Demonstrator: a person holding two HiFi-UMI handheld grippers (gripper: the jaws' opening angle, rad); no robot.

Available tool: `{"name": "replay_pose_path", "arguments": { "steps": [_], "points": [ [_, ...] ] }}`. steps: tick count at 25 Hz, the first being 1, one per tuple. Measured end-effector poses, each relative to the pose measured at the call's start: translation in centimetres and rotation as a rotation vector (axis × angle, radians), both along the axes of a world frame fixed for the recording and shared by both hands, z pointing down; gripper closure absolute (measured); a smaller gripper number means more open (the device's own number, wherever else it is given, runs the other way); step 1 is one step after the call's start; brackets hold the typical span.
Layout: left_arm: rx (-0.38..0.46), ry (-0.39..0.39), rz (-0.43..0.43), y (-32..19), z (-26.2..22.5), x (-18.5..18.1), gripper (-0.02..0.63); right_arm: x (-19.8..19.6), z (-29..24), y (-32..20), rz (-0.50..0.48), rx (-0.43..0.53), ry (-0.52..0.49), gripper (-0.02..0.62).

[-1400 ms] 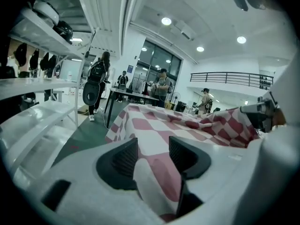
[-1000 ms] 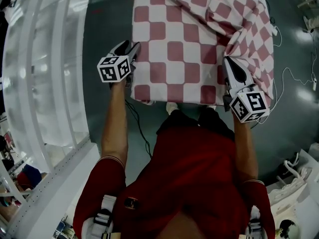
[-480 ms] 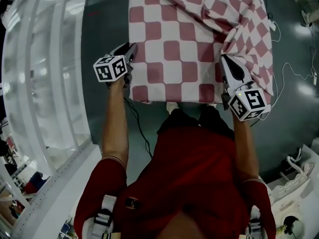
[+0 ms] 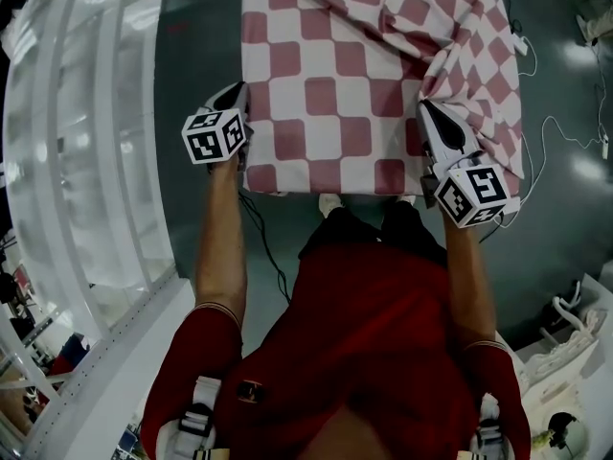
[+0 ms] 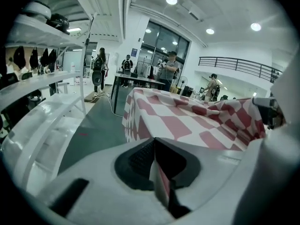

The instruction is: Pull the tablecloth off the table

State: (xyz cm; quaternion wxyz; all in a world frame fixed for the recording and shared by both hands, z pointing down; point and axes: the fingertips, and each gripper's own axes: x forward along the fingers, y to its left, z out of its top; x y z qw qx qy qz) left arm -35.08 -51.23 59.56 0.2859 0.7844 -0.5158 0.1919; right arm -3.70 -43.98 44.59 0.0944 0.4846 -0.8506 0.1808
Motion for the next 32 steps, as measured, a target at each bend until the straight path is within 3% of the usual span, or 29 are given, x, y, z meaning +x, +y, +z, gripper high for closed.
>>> {"name": "replay_pose_path", "arguments": {
  "steps": [7, 18, 32],
  "points": [
    [0.07, -0.01, 0.027, 0.4, -3.1, 1.7, 0.598, 0.4, -0.4, 0.4, 0.015, 0.006, -0.026, 0.581],
    [0.24, 0.126, 0.086, 3.5, -10.4, 6.8, 0.598, 0.9, -0.9, 1.8, 0.024, 0.024, -0.084, 0.581],
    [0.461, 0.206, 0.098, 10.9, -17.4, 10.7, 0.598, 0.6, -3.0, 6.3, -0.062, 0.095, -0.156, 0.581]
  ]
}}
